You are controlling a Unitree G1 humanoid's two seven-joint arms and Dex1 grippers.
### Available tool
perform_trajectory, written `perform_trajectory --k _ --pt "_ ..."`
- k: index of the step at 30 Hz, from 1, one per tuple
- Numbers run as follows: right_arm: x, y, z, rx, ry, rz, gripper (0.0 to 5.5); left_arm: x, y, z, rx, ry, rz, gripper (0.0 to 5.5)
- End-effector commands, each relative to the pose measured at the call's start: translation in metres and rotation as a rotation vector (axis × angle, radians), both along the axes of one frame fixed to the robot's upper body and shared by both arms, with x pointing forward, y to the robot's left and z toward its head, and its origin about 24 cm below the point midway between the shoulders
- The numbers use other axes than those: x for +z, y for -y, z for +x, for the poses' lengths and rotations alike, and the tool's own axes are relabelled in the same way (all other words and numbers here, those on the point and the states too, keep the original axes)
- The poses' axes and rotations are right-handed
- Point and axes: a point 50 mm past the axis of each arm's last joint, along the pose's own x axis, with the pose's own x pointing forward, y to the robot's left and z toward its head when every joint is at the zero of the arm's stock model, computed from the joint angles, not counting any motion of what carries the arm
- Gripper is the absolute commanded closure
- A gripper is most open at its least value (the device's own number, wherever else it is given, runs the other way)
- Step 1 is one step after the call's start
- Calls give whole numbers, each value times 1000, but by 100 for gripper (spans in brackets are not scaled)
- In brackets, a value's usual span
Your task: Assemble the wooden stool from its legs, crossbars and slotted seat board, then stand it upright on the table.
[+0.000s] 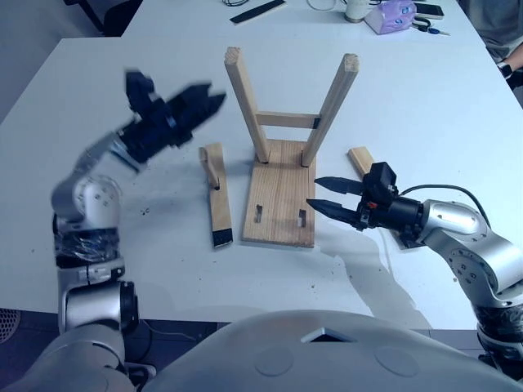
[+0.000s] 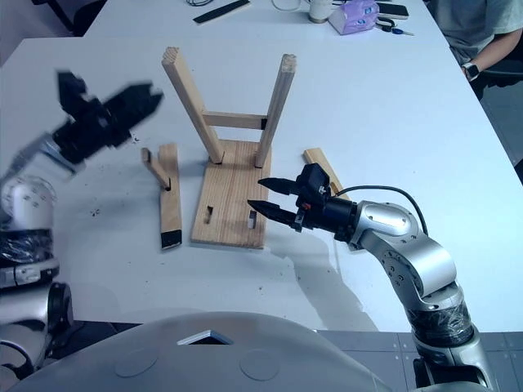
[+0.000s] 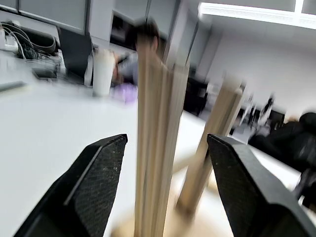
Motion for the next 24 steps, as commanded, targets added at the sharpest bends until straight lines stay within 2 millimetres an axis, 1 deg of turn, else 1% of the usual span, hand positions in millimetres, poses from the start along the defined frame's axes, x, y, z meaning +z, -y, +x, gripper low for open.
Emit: perform_trajectory --k 1,3,4,5,6,7,8,10,11,13,14,16,20,22,24 --pt "0 1 -2 -13 16 -10 316 23 21 -35 -145 81 192 251" --pt "-1 1 -4 -22 16 -7 316 -15 28 -61 -239 -13 399 251" --pt "-1 2 -4 -27 15 -6 316 -33 30 -76 -299 -77 462 251" --pt "-2 2 -4 -31 13 -6 316 -46 31 -89 -345 -134 493 251" --pt "-2 3 -4 -33 12 -7 316 -56 31 -97 -364 -177 511 251" --pt "-3 3 -4 -35 10 -7 316 -68 31 -103 -359 -219 532 251" --pt "-4 3 -6 -46 9 -6 316 -80 30 -105 -349 -273 539 251" --pt "-6 2 -8 -61 5 -1 316 -112 25 -108 -302 -386 606 251" --pt "-7 1 -9 -63 4 -5 316 -126 23 -111 -296 -411 669 251" --pt "-10 -2 -10 -54 5 -14 316 -148 17 -115 -275 -435 790 251" --pt "-10 -3 -11 -51 5 -14 316 -154 13 -116 -263 -436 834 251" --pt "-10 -3 -12 -53 3 -9 316 -160 3 -116 -248 -445 883 251" --pt "-11 -1 -14 -59 -11 -13 316 -169 -25 -122 -270 -462 1045 251" --pt "-11 0 -16 -61 -14 -16 316 -167 -38 -119 -246 -447 1103 251" --pt "-11 1 -17 -64 -16 -19 316 -157 -47 -109 -191 -418 1107 251"
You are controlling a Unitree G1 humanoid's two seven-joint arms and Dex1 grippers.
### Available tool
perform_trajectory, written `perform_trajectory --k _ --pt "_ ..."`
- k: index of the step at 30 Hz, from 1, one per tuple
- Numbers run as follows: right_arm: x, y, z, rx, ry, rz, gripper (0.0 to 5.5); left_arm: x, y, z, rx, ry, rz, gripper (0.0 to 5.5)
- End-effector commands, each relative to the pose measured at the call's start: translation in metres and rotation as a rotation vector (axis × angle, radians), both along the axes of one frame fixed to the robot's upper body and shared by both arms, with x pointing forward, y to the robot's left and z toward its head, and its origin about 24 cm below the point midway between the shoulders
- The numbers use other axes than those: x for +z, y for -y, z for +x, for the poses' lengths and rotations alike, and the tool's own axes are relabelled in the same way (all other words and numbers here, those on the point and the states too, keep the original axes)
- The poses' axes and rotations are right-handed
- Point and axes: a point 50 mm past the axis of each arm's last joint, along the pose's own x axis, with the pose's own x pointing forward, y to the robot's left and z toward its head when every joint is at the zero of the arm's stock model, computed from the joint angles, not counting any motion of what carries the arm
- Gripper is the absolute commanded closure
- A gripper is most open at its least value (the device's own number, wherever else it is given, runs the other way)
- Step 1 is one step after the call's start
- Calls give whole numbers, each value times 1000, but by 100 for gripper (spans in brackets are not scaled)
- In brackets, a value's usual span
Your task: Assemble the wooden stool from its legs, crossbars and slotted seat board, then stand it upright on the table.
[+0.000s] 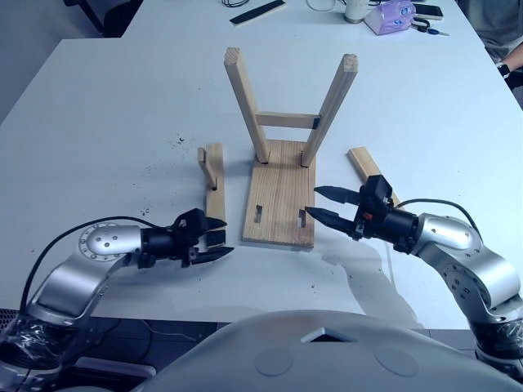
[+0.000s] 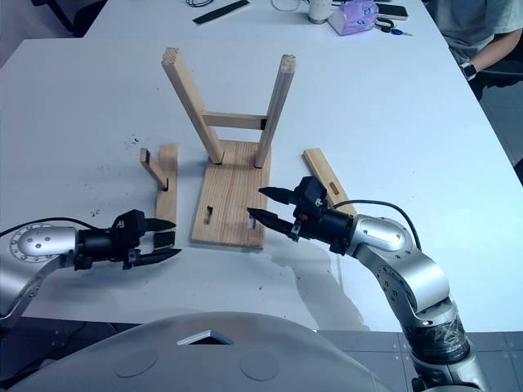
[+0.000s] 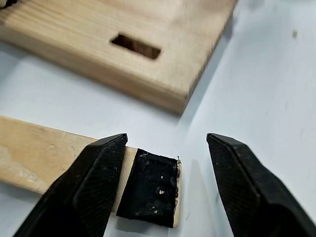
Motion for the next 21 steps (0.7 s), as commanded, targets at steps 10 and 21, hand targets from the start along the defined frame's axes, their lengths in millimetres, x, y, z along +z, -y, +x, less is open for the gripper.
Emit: perform_trajectory --k 10,21 --pt "-2 7 -5 -11 -4 -48 316 31 -29 45 378 130 10 204" --pt "-9 9 -9 -2 -11 -92 316 -9 -15 38 813 -62 -27 104"
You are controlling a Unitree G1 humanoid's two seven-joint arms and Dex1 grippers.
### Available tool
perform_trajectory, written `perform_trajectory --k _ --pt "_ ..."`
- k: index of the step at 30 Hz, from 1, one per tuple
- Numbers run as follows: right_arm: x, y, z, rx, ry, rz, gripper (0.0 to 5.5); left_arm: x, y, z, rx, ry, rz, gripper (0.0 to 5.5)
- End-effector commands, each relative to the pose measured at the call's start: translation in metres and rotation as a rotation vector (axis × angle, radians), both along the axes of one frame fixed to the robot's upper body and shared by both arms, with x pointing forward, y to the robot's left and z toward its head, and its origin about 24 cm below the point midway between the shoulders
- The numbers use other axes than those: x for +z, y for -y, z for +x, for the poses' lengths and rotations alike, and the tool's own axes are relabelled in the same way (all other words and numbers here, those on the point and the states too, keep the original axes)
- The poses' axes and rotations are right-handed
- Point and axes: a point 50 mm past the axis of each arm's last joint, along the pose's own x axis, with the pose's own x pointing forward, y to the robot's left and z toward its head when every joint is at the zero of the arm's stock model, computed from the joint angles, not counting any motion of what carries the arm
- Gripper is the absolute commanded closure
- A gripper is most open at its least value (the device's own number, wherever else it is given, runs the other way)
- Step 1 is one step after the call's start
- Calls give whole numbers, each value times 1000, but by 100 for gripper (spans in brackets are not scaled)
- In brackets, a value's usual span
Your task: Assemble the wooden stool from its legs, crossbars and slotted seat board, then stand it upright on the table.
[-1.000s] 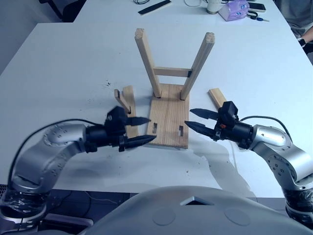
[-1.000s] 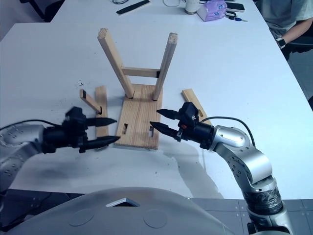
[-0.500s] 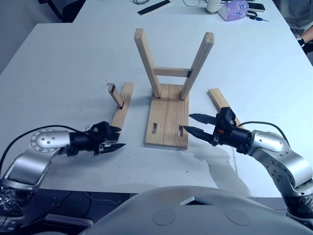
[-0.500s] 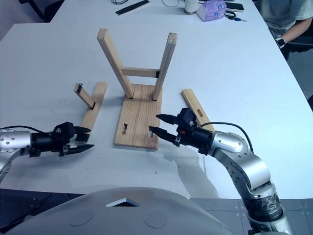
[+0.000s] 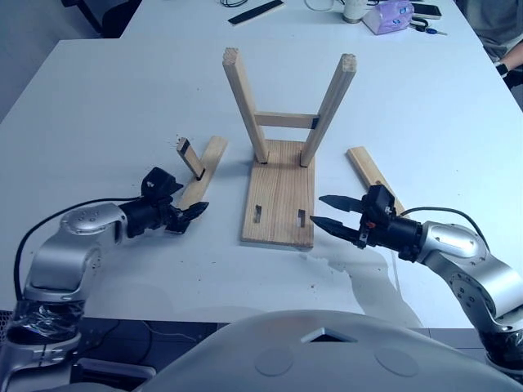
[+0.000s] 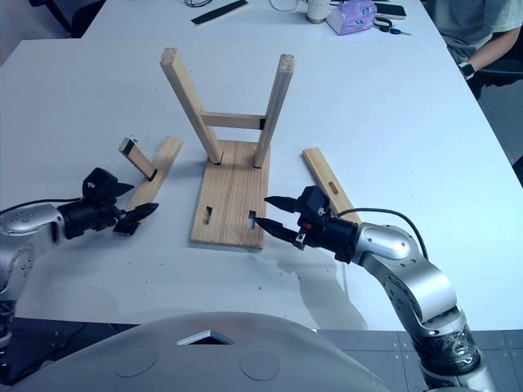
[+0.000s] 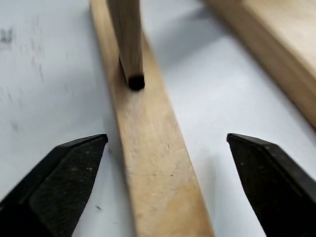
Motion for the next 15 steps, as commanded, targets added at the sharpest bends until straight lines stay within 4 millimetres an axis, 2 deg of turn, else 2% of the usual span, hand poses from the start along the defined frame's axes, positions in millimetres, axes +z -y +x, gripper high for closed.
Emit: perform_trajectory --k 1,6,15 --pt "-1 1 1 6 15 -27 316 -7 0 5 82 -13 35 104" --pt "-1 1 1 4 22 -32 316 -10 -4 14 118 47 10 158" --pt "-1 0 4 2 31 -34 316 -14 -6 15 71 37 -31 308"
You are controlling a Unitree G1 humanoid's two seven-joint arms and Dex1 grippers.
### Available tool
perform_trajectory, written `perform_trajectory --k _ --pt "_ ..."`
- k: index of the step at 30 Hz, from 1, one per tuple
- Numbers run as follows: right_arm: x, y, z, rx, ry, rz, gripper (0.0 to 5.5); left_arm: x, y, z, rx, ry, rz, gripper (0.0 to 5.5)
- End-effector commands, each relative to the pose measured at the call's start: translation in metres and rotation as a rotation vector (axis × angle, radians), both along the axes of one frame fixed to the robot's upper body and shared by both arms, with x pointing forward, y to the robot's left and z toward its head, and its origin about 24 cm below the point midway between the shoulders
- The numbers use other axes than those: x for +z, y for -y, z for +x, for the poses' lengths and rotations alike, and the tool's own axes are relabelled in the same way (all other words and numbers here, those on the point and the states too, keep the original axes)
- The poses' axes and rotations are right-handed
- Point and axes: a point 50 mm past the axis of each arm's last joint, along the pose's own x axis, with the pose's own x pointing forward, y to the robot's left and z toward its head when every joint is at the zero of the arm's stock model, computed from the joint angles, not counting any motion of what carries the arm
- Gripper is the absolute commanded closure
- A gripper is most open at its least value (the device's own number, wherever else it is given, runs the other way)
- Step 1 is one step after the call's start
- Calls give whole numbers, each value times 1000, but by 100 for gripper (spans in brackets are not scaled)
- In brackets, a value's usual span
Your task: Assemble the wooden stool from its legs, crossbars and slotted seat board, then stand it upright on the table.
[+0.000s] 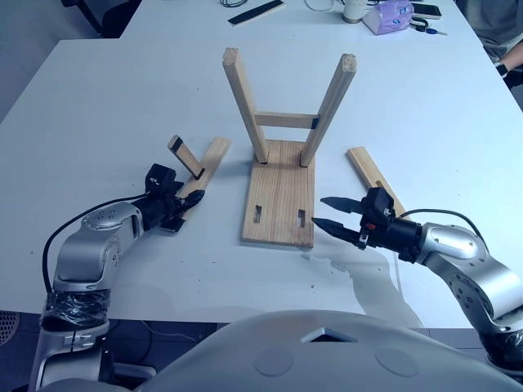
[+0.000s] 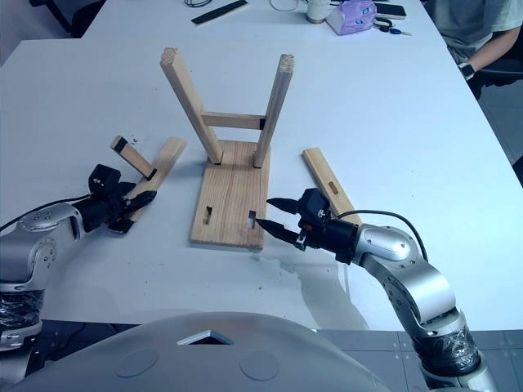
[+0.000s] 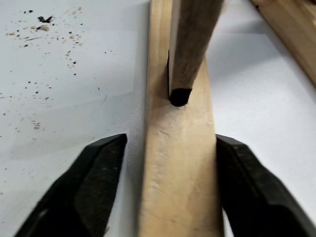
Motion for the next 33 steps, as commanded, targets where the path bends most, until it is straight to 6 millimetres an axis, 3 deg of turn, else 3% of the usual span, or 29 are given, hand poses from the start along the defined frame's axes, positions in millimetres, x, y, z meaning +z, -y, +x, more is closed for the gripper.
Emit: perform_trajectory --k 1,4,6,9,11,13,15,18,21,24,29,33 --pt "1 -1 3 -1 17 -6 316 -4 -2 -1 -29 -39 -38 328" --pt "3 -2 5 -12 30 4 316 -2 -5 6 -36 -13 -90 349" --pt "7 -2 8 -17 48 20 316 12 -11 19 -8 92 -143 349" --pt "25 -1 13 -37 93 96 316 59 -20 43 15 358 -289 349" --pt "38 0 17 -47 132 148 316 91 -17 48 -6 519 -433 349" --pt "61 -3 19 -37 187 234 316 136 -3 37 -169 663 -683 349" --pt "83 -5 20 -16 236 325 316 170 20 7 -468 713 -825 349" --pt "105 -7 24 9 273 421 316 193 46 -22 -755 708 -904 349" --pt "127 -7 20 121 261 531 272 205 66 -34 -927 670 -928 349" --pt "144 -6 24 211 232 570 216 202 83 -40 -1043 596 -913 349" --pt "160 -4 27 344 162 592 216 192 97 -38 -1105 522 -877 349" --pt "160 -5 21 395 157 548 216 189 98 -32 -1099 527 -869 349"
